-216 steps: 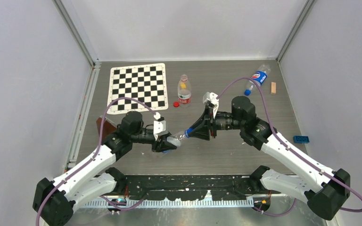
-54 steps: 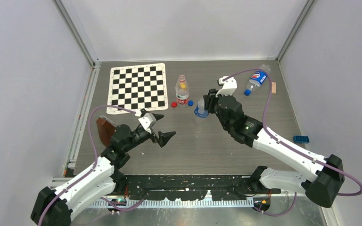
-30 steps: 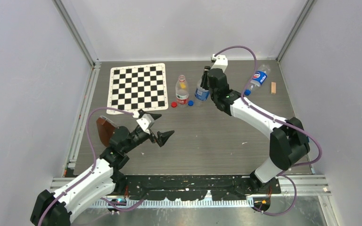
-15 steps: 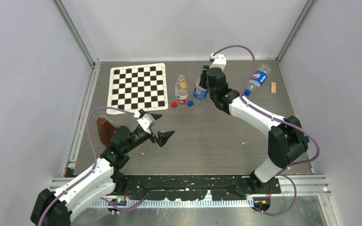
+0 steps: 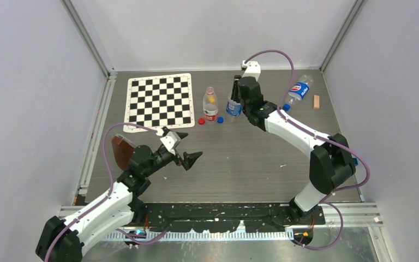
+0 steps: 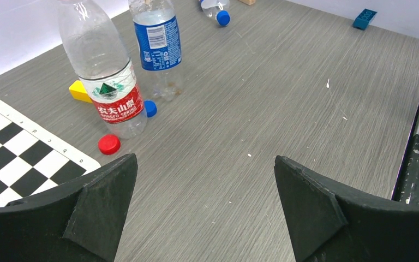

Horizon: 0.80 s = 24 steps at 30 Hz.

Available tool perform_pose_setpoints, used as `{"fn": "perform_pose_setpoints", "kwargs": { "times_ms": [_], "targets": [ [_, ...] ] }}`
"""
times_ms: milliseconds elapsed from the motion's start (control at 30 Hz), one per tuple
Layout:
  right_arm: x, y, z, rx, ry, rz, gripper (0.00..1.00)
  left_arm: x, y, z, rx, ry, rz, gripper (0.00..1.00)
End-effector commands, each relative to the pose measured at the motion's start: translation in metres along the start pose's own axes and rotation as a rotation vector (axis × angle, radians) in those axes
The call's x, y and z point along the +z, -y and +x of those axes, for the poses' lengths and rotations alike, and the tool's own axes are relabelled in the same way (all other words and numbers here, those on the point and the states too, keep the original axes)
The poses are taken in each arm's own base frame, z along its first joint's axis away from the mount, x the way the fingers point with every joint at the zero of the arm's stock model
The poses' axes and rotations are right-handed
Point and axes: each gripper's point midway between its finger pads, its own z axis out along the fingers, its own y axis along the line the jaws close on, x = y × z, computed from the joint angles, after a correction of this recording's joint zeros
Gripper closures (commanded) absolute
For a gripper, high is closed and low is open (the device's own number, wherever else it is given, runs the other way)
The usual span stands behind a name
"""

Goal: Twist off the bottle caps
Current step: Place the plastic bottle at the center of the board.

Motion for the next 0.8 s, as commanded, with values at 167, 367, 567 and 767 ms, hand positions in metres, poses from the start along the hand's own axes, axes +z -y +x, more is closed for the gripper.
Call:
{"fn": "perform_pose_setpoints", "kwargs": {
  "times_ms": [167, 367, 567, 767],
  "targets": [
    [0.001, -0.005, -0.018, 0.002, 0.035, -0.008, 0.48, 0.003, 0.001, -0.015, 0.020, 0.058, 0.011, 0.00],
    [0.002, -0.007, -0.022, 0.012, 0.037, -0.013, 0.36, 0.003, 0.001, -0.016, 0.023, 0.057, 0.010, 0.00],
    [0.001, -0.008, -0.026, 0.022, 0.041, -0.015, 0.30, 0.004, 0.000, -0.016, 0.026, 0.056, 0.010, 0.00],
    [-0.002, -0.011, -0.032, 0.032, 0.048, -0.029, 0.29, 0.004, 0.000, -0.017, 0.029, 0.056, 0.010, 0.00]
  ]
}}
